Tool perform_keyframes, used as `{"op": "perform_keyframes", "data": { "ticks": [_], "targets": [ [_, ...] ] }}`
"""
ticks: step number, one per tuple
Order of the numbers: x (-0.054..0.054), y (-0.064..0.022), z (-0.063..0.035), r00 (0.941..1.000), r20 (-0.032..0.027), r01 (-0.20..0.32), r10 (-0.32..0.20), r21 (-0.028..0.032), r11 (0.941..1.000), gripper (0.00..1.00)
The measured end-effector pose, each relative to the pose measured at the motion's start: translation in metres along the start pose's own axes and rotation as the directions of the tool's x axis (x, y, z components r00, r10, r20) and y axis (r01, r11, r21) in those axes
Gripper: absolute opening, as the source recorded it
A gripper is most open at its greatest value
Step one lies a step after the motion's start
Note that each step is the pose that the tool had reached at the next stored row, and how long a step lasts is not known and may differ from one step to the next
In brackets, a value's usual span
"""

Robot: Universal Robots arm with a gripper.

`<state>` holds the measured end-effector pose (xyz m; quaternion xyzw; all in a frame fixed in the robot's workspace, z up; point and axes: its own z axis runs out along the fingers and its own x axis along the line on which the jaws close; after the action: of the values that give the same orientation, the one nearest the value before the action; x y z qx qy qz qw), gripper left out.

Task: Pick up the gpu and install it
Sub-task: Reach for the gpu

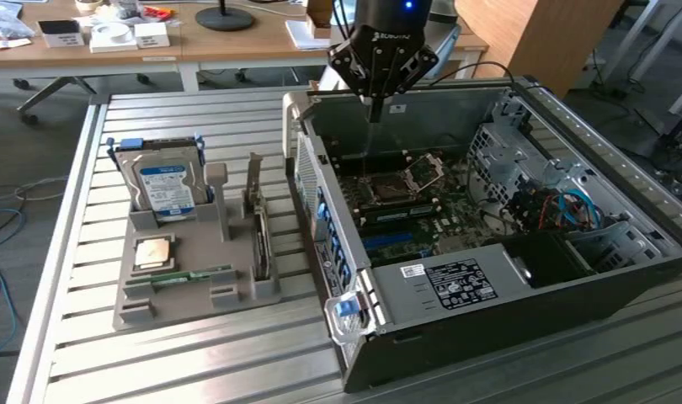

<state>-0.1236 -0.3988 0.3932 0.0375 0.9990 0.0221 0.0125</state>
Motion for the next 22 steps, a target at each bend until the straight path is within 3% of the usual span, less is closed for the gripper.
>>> {"op": "perform_keyframes", "data": {
  "ticks": [22],
  "targets": [
    [0.011,-0.0008,-0.0003,1.0,0.0,0.0,0.0,0.0001,1.0,0.11]
  ]
}}
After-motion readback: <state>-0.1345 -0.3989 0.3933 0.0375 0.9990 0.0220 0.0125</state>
